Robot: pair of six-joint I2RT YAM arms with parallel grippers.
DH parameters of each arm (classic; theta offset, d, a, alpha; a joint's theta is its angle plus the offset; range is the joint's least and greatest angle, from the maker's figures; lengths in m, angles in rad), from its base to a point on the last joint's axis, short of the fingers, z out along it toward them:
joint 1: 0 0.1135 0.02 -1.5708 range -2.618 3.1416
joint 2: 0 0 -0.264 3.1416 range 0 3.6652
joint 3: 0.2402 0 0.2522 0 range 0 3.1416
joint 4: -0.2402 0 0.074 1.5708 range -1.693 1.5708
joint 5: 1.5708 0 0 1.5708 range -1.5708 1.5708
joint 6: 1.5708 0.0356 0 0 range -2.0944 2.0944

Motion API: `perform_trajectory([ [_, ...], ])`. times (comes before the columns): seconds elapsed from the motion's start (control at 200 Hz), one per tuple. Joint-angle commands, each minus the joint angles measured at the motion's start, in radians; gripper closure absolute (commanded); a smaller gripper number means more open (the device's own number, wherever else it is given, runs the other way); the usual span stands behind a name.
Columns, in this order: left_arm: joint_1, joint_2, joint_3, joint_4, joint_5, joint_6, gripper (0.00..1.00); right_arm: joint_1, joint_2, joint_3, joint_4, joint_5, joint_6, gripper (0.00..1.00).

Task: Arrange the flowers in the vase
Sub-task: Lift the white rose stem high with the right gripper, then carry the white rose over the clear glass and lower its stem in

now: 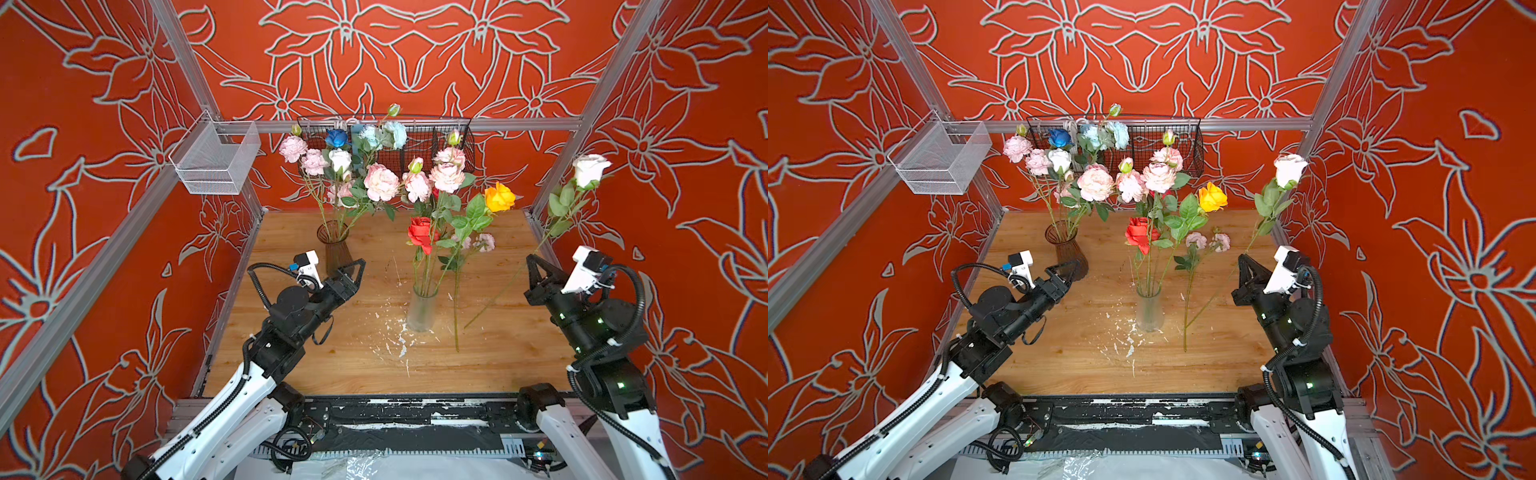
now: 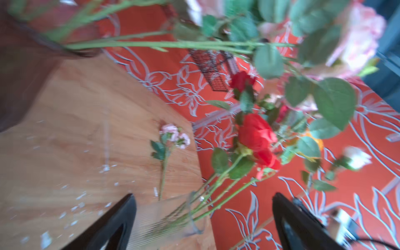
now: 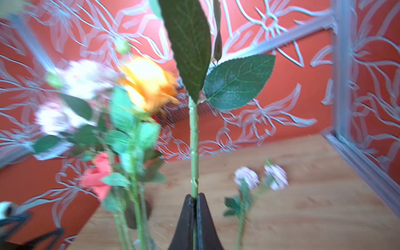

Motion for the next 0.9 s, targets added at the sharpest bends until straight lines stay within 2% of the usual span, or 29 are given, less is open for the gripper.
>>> perform_trajectory([
  [0.0,-0.002,-0.049,-0.044,-0.106,-0.121,-0.034,0.02,0.004,0.016,0.007,0.137,-0.107,0.021,1.0],
  [0.225,-0.002,-0.027,-0.05,-0.027,-0.183,0.023,0.01,0.008,0.138,0.069,0.371,-0.199,0.169,1.0],
  [0.345,-0.002,0.025,-0.032,0.018,-0.193,0.039,0.0,0.051,0.254,0.179,0.444,-0.238,0.184,1.0],
  [0.435,0.0,0.044,-0.032,0.035,-0.195,0.051,0.01,0.136,0.331,0.26,0.448,-0.229,0.119,1.0],
  [0.59,0.006,0.053,-0.034,0.056,-0.216,0.089,0.02,0.301,0.459,0.382,0.4,-0.194,-0.063,1.0],
  [0.701,0.015,0.072,-0.028,0.083,-0.193,0.101,0.02,0.344,0.524,0.464,0.296,-0.152,-0.185,1.0],
  [0.896,0.028,0.105,-0.025,0.123,-0.153,0.114,0.02,0.386,0.568,0.456,0.259,-0.065,-0.311,1.0],
])
